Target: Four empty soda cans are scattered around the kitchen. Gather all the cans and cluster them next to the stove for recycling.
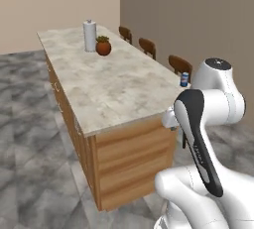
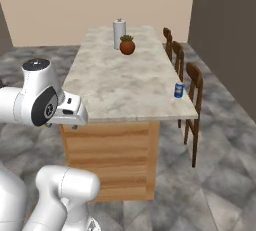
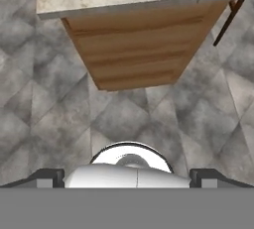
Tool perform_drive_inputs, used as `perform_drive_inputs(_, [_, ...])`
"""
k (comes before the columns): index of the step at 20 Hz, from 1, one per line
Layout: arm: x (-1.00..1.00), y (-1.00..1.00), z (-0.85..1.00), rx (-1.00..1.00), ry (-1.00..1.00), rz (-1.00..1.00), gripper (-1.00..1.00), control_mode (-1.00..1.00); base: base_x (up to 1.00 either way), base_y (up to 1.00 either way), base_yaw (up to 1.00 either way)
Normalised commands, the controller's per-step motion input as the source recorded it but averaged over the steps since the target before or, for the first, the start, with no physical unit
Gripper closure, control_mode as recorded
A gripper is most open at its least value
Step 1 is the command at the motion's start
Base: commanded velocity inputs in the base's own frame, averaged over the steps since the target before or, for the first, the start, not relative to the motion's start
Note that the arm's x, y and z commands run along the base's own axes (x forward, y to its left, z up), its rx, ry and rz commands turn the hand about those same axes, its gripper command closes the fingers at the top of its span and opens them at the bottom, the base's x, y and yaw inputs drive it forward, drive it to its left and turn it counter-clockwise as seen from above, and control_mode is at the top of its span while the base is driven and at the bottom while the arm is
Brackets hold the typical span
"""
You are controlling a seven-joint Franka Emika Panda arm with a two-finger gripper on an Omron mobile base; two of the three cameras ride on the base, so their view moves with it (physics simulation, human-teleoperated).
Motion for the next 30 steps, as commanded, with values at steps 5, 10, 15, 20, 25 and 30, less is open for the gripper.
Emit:
perform_drive_inputs(5, [0.00, 0.00, 0.00, 0.00, 0.00, 0.00, -1.00, 1.00, 0.09, -0.42, 0.35])
perform_drive_inputs(10, [0.00, 0.00, 0.00, 0.00, 0.00, 0.00, -1.00, 1.00, 0.01, -0.83, 0.17])
perform_drive_inputs(15, [0.00, 0.00, 0.00, 0.00, 0.00, 0.00, -1.00, 1.00, -0.01, -0.91, 0.12])
perform_drive_inputs(20, [0.00, 0.00, 0.00, 0.00, 0.00, 0.00, -1.00, 1.00, 0.00, -0.75, 0.15])
perform_drive_inputs(25, [0.00, 0.00, 0.00, 0.00, 0.00, 0.00, -1.00, 1.00, 0.10, -0.68, 0.16])
perform_drive_inputs(30, [0.00, 0.00, 0.00, 0.00, 0.00, 0.00, -1.00, 1.00, 0.39, -0.52, 0.15])
